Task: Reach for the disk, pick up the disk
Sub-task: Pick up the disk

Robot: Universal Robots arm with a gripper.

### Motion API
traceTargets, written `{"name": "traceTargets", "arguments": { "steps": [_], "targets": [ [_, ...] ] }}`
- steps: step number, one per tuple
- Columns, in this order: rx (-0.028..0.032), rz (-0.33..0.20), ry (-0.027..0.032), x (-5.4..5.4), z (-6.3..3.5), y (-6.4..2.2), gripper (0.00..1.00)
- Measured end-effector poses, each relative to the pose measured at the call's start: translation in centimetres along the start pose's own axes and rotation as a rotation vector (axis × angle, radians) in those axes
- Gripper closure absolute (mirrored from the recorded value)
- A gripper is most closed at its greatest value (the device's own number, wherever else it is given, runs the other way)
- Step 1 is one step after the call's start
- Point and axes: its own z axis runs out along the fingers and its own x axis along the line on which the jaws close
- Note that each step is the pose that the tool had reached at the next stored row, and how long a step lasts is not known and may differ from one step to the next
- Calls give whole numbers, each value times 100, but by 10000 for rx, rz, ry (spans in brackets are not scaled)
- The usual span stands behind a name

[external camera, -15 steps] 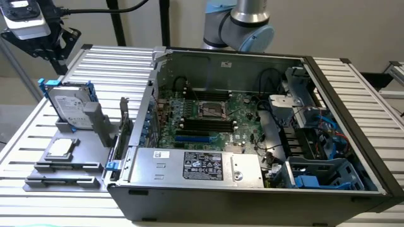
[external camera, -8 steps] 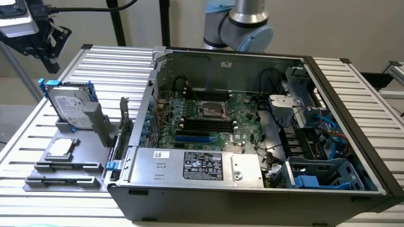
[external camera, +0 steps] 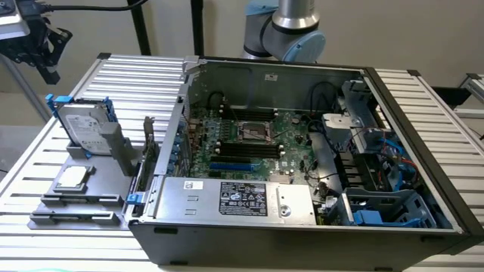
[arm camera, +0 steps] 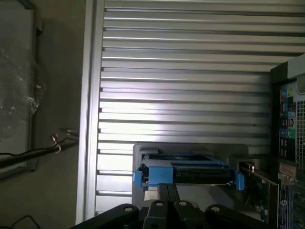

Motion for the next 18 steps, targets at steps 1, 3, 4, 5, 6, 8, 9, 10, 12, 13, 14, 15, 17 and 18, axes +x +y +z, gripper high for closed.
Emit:
{"name": "traceTargets", "arguments": {
  "steps": [1, 3, 4, 5, 6, 8, 9, 10, 12, 13, 14, 15, 17, 18],
  "targets": [
    [1, 0, 0, 0, 0, 0, 89],
    [1, -3, 0, 1, 0, 1, 89],
    [2, -33, 1, 0, 0, 2, 89],
    [2, -120, 4, 0, 0, 3, 89],
    [1, -276, 9, 0, 0, 3, 89],
    [2, -634, 23, -1, 0, 3, 89],
    [1, -825, 29, -1, 0, 4, 89],
    [2, -998, 35, -1, 0, 3, 89],
    [2, -1359, 48, -1, 0, 3, 89],
    [2, -1549, 54, -1, 0, 3, 89],
    [2, -1729, 61, -1, 0, 3, 89],
    [2, -1908, 66, -1, 0, 3, 89],
    [2, -2267, 80, -1, 0, 3, 89],
    [2, -2454, 86, -1, 0, 3, 89]
  ]
}}
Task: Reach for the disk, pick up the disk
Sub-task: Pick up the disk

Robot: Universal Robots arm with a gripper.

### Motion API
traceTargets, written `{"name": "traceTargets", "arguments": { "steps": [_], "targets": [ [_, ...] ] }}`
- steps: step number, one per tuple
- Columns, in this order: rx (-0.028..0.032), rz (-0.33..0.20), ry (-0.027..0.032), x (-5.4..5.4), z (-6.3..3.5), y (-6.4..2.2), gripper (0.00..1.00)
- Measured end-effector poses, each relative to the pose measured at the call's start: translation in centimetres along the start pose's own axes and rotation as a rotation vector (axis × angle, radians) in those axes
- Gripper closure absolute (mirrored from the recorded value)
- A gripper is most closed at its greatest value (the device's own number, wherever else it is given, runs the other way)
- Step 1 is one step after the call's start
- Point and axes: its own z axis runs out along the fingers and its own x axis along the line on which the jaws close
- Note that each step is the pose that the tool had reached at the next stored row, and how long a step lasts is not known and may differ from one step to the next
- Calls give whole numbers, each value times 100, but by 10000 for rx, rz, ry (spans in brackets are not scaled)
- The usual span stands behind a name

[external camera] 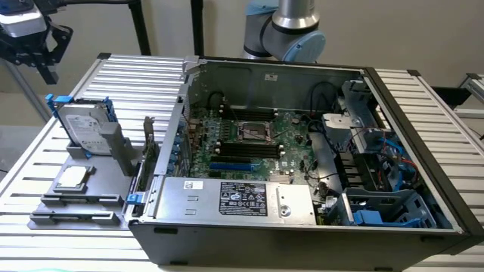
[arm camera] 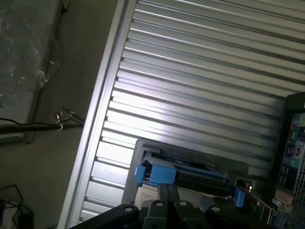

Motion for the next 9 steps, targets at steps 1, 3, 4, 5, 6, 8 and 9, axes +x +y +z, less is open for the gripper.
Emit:
{"name": "traceTargets", "arguments": {
  "steps": [1, 3, 4, 5, 6, 8, 9],
  "targets": [
    [0, -180, 6, 0, 0, 0, 89],
    [0, -551, 19, 0, 0, 0, 89],
    [0, -740, 26, 0, 0, 0, 89],
    [0, -915, 32, 0, 0, 0, 89],
    [1, -1100, 39, 0, 0, 0, 89],
    [1, -1449, 51, 0, 0, 0, 89],
    [1, -1644, 57, 0, 0, 0, 89]
  ]
}}
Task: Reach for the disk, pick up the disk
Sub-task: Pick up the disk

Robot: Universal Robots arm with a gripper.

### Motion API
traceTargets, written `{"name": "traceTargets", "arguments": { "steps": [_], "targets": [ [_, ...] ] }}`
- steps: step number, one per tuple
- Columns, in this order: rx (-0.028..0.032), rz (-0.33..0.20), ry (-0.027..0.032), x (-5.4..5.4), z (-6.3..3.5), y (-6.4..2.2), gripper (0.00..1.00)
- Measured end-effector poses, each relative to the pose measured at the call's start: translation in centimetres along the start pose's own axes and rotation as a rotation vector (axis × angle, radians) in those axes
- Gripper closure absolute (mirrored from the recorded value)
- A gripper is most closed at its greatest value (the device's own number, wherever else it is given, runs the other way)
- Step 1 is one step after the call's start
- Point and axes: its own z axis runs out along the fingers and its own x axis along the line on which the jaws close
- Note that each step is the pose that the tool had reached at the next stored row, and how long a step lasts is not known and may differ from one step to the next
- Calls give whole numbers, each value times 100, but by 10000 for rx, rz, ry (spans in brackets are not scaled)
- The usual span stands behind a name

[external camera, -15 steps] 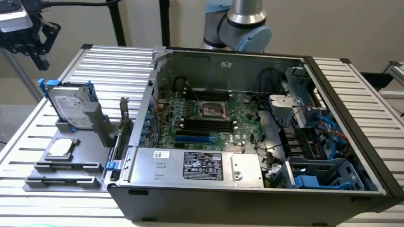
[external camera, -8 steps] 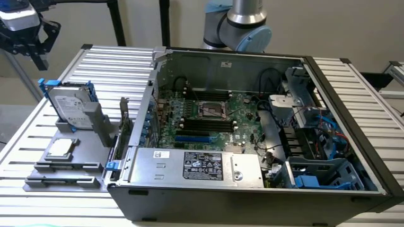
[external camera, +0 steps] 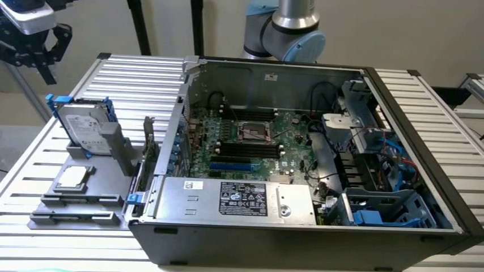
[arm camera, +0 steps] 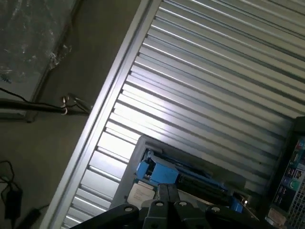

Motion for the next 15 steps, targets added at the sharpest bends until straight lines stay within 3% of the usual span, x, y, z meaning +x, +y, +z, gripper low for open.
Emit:
{"name": "traceTargets", "arguments": {
  "steps": [15],
  "targets": [
    [1, -2699, 95, 0, 3, 0, 89]
  ]
}}
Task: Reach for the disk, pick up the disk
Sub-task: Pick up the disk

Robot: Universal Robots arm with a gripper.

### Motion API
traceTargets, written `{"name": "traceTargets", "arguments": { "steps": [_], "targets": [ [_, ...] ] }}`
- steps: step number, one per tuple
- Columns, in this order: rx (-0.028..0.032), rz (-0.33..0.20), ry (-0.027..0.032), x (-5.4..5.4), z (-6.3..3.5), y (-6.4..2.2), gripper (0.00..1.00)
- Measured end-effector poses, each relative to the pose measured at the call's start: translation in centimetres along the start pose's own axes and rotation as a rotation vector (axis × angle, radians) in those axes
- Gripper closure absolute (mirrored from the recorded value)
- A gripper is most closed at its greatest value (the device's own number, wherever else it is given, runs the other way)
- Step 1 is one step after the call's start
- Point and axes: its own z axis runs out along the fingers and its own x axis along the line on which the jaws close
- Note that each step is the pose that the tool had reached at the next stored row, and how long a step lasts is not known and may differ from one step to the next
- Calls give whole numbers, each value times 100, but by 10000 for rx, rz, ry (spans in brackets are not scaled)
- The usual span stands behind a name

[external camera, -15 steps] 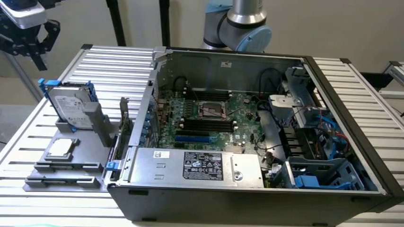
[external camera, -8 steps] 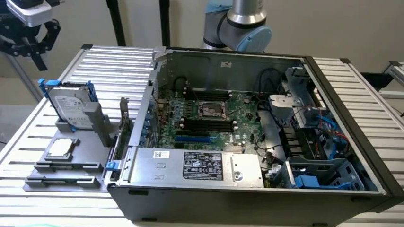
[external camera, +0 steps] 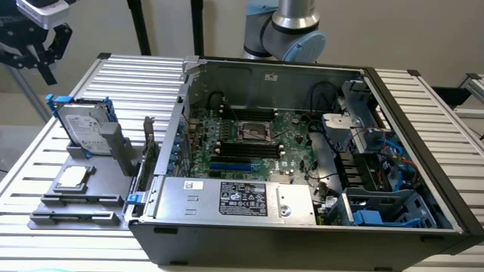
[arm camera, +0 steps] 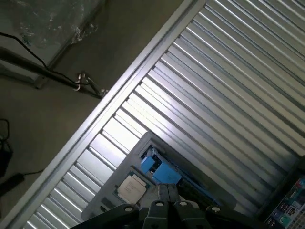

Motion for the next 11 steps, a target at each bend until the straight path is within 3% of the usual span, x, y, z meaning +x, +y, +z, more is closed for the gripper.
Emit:
{"name": "traceTargets", "arguments": {
  "steps": [11],
  "targets": [
    [1, -1995, 69, 0, 6, 0, 89]
  ]
}}
